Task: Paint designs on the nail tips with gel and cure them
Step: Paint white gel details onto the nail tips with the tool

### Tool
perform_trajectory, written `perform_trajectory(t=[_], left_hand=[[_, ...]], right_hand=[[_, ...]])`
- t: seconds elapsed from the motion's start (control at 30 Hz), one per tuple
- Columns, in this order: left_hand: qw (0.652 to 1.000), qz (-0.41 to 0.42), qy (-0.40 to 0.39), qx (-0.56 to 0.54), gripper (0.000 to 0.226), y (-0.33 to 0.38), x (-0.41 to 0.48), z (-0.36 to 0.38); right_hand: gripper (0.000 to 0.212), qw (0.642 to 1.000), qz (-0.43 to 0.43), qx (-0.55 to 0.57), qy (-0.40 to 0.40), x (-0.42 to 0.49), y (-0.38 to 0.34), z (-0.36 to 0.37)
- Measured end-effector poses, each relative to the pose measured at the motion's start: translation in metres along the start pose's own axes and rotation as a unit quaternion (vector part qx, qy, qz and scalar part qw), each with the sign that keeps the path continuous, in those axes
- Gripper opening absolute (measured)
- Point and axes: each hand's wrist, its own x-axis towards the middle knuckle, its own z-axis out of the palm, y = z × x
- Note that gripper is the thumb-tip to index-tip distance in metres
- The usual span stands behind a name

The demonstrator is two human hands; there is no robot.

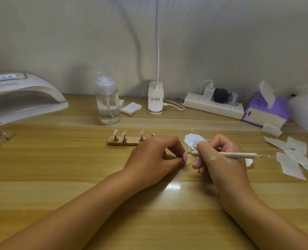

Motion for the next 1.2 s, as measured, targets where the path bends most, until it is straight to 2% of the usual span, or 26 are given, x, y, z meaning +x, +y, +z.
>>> perform_trajectory(t=[0.37,0.67,1.2], left_hand=[[1.0,0.014,0.003,0.004,0.023,0.0001,-0.0002,-0.0005],[1.0,0.004,0.001,-0.012,0.013,0.0001,-0.0009,-0.0005],[1.0,0.005,0.005,-0.006,0.013,0.0002,-0.0008,-0.0002]], right_hand=[[0.021,1.0,0.007,-0.017,0.0,-0.0015,-0.002,0.0011],[0.031,1.0,0.002,-0.008,0.0,-0.0012,-0.0015,0.0016],[0.023,1.0,-0.003,-0.019,0.002,-0.0014,-0.0011,0.0011]])
